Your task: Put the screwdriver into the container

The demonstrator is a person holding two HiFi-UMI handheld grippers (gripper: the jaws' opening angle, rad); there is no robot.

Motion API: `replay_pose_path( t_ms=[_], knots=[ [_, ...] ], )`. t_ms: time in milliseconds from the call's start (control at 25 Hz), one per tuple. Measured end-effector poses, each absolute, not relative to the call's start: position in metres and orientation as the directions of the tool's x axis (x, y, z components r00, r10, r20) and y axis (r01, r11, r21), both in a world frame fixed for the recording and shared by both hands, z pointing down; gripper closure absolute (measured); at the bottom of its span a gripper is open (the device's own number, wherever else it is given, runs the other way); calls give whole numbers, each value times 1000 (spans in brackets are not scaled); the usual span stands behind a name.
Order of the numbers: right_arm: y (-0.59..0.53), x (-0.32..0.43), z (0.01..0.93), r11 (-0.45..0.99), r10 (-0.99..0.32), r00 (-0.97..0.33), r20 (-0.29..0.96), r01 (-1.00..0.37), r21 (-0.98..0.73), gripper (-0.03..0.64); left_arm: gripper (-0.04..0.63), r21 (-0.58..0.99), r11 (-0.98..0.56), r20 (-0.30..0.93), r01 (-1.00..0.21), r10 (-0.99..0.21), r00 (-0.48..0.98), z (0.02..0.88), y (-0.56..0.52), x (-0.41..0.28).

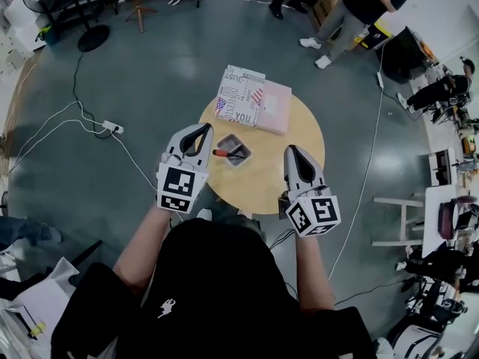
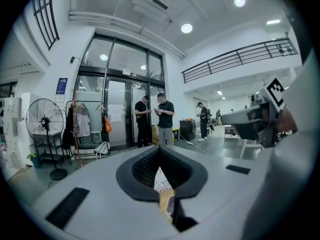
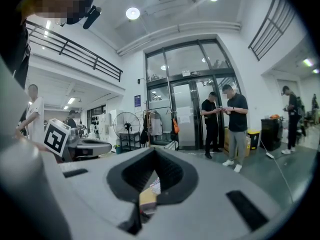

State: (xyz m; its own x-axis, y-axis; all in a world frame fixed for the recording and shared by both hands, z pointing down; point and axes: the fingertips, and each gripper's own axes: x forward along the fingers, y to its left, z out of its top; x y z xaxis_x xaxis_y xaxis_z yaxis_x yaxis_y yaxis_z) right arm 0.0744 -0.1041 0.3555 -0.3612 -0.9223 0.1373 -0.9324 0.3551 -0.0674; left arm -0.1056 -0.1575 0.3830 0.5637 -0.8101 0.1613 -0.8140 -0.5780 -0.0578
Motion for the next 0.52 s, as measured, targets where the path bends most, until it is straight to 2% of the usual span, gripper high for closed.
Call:
replay_pose_path(
  t_ms=[520],
  knots=[
    [-102,70,362,376,-911,-379,161,-925,-50,615,592,-63,-583,191,-810,-804,563,395,-156,-102]
  ],
)
